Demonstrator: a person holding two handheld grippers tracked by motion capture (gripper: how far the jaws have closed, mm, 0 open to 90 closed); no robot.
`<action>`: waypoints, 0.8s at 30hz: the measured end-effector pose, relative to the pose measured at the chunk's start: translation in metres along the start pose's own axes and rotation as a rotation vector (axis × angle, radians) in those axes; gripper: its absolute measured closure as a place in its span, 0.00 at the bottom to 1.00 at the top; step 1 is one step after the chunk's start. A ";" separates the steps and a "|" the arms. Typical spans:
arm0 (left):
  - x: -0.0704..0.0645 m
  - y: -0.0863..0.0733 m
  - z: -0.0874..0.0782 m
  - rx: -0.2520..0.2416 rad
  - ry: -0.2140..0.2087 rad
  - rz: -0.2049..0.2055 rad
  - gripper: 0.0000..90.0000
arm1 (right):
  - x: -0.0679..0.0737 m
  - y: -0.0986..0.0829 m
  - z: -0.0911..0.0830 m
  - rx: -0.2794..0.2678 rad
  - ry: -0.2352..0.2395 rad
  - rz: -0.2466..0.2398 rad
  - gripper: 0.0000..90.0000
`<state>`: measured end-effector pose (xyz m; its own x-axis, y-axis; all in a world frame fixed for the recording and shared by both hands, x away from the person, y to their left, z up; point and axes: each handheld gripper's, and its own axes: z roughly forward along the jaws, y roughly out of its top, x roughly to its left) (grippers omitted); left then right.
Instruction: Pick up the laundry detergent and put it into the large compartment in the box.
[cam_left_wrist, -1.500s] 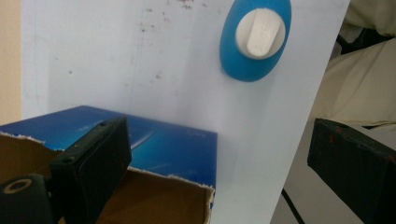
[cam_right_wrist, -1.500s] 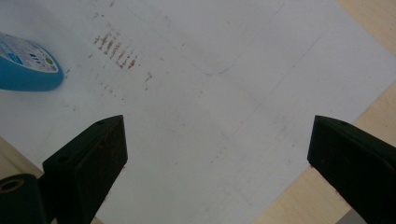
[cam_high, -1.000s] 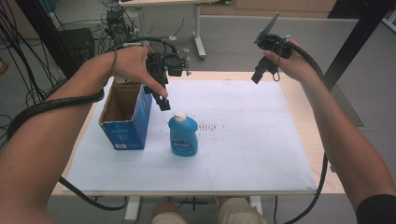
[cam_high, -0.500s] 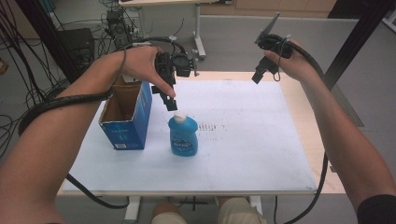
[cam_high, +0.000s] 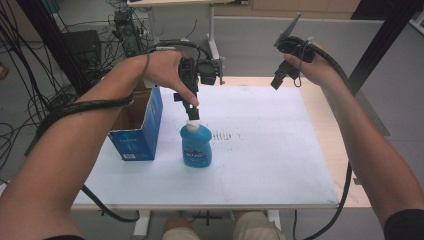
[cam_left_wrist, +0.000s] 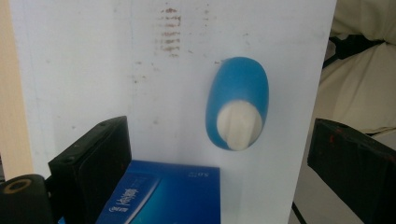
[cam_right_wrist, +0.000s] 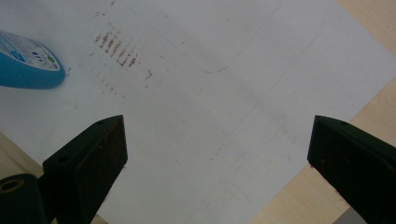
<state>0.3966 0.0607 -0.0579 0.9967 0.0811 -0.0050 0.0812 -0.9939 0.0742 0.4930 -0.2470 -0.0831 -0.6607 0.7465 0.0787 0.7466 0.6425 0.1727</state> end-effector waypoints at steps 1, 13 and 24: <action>0.000 0.001 0.000 0.001 -0.001 0.004 0.07 | 0.000 0.000 0.000 0.001 -0.002 0.001 0.05; 0.001 0.005 0.008 0.012 -0.013 0.008 0.07 | -0.001 -0.004 -0.002 -0.006 0.001 0.007 0.05; 0.001 0.004 0.020 0.016 -0.024 0.011 0.07 | -0.001 -0.005 0.001 -0.003 0.003 0.004 0.05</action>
<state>0.3978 0.0549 -0.0773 0.9973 0.0680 -0.0282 0.0696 -0.9959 0.0583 0.4899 -0.2512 -0.0853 -0.6581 0.7484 0.0826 0.7488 0.6390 0.1758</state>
